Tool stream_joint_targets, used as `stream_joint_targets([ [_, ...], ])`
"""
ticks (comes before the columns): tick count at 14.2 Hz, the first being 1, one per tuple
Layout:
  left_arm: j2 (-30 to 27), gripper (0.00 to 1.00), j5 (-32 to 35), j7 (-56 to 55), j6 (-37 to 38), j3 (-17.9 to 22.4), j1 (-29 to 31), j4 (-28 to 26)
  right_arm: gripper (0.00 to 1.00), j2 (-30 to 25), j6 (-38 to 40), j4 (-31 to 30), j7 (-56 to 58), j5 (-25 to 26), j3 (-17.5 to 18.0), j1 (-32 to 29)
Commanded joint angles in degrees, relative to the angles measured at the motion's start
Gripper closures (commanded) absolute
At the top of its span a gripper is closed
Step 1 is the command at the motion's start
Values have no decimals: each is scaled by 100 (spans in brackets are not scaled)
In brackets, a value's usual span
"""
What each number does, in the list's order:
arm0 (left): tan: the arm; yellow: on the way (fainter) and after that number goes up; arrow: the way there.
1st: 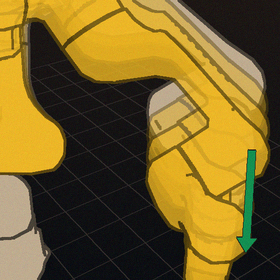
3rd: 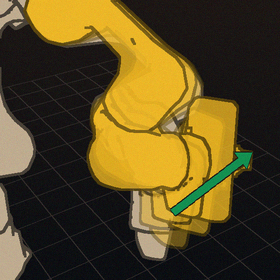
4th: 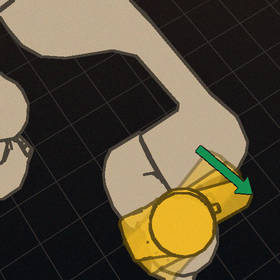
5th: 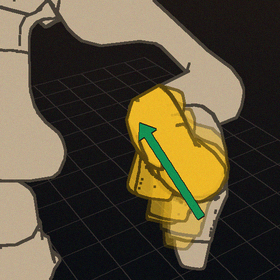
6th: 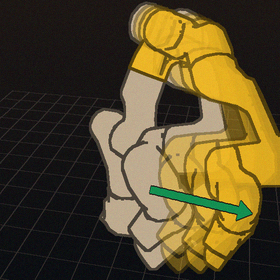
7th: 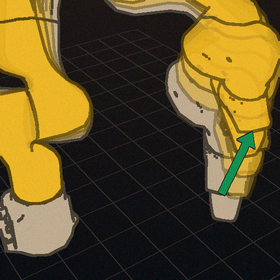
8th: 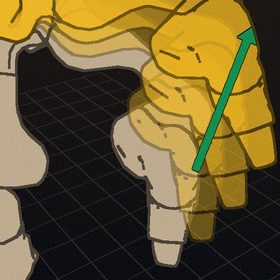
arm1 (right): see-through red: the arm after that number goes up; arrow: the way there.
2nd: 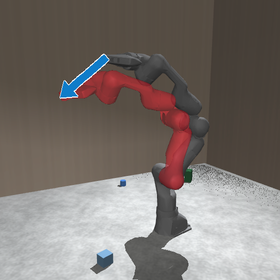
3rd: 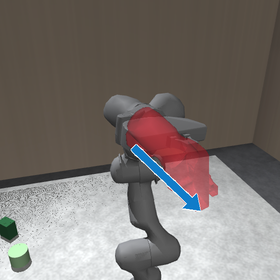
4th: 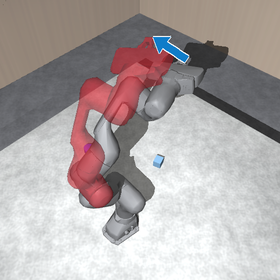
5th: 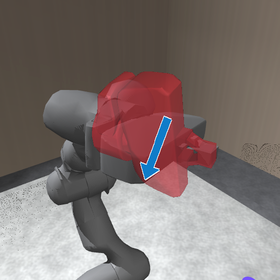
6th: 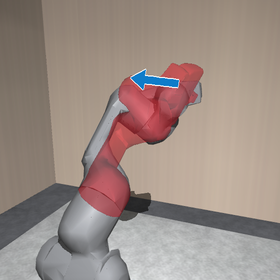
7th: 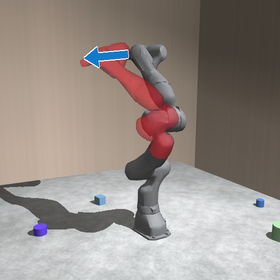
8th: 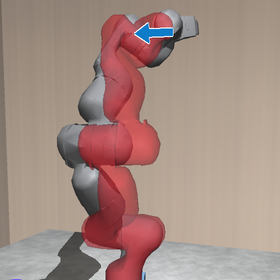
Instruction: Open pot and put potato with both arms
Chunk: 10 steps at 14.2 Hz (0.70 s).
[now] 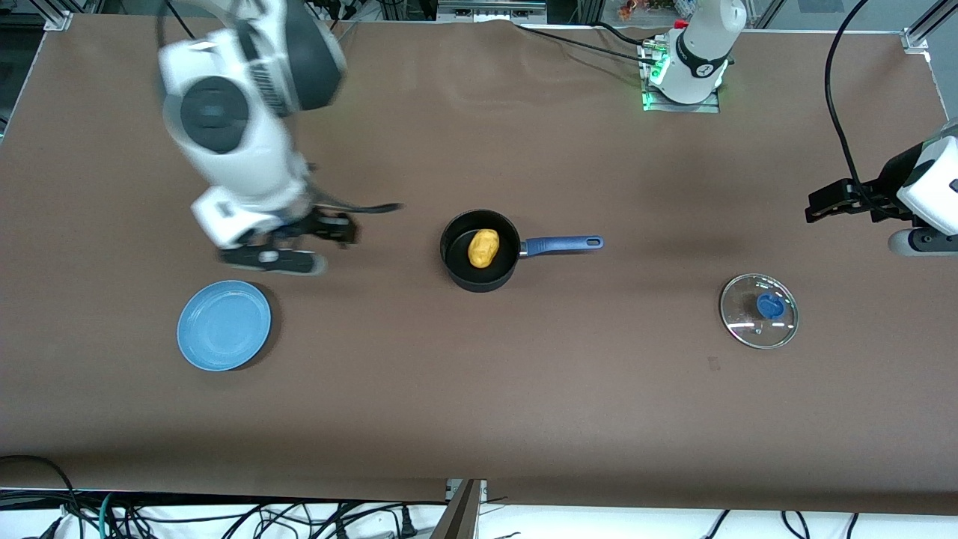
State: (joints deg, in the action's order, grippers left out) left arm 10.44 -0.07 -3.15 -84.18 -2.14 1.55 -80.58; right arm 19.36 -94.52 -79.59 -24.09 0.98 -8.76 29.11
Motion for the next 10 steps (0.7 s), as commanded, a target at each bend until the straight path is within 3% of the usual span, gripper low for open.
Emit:
stream_joint_targets([
  [1,-15,0,113,-46,77,-41,30,42,0,-650,-31,-808,1262,-230,31,-841],
  [3,-15,0,113,-46,77,-50,30,51,0,-1108,-452,-1530,2299,-213,154,-1572],
  [6,-15,0,121,-46,77,-41,12,51,0,-1609,-96,-1682,2533,-178,1065,-2916],
  [7,-15,0,121,-46,77,-41,21,42,0,-1750,203,-1639,2489,-117,1226,-3059],
  [10,-6,0,121,-37,77,-41,39,42,0,-1822,478,-1551,2453,-54,1061,-3069],
])
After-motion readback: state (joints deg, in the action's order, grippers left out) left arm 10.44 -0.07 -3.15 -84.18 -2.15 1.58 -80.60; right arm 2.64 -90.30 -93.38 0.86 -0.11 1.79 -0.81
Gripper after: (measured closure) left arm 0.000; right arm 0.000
